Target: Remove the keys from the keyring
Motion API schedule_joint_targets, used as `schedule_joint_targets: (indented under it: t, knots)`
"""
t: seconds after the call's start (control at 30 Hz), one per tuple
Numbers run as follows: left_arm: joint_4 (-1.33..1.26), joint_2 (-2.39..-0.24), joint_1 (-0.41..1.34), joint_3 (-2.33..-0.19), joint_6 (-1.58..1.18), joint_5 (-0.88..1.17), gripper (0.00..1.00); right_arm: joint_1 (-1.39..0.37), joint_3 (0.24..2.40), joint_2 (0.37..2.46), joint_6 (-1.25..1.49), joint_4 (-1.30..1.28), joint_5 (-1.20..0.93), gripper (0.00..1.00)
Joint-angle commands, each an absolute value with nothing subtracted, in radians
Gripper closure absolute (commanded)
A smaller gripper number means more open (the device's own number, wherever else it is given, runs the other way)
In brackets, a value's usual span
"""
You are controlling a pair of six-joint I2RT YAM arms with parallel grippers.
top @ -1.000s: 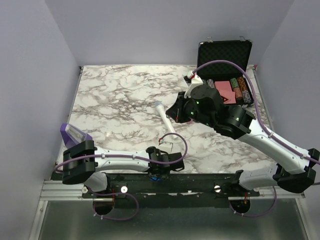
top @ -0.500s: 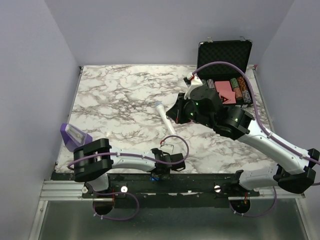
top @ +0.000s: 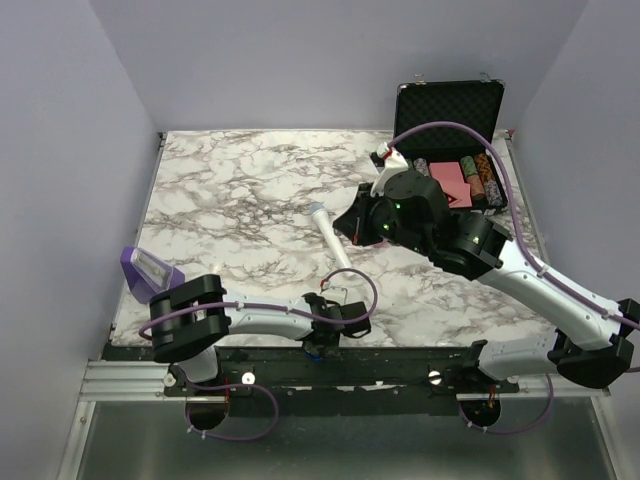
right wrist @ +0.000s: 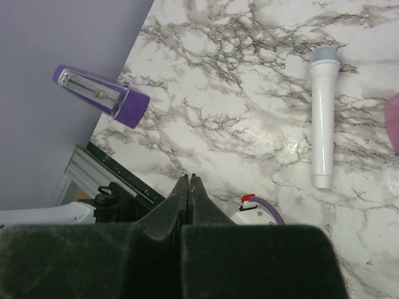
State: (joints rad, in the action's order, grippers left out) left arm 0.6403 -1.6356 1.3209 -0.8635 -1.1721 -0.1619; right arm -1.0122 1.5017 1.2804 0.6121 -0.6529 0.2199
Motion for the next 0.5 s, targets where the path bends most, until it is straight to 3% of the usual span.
schedule_joint_targets:
  t: [0.0, 0.47]
  knots:
    - [0.595, -1.687, 1.318, -0.815, -1.178, -0.155, 1.0, -1.005, 1.511, 1.25, 0.606, -0.635, 0.209, 0.99]
    - [0.83, -1.533, 1.397, -0.959, -1.209, -0.317, 1.0, -1.003, 1.505, 1.247, 0.607, -0.629, 0.195, 0.99]
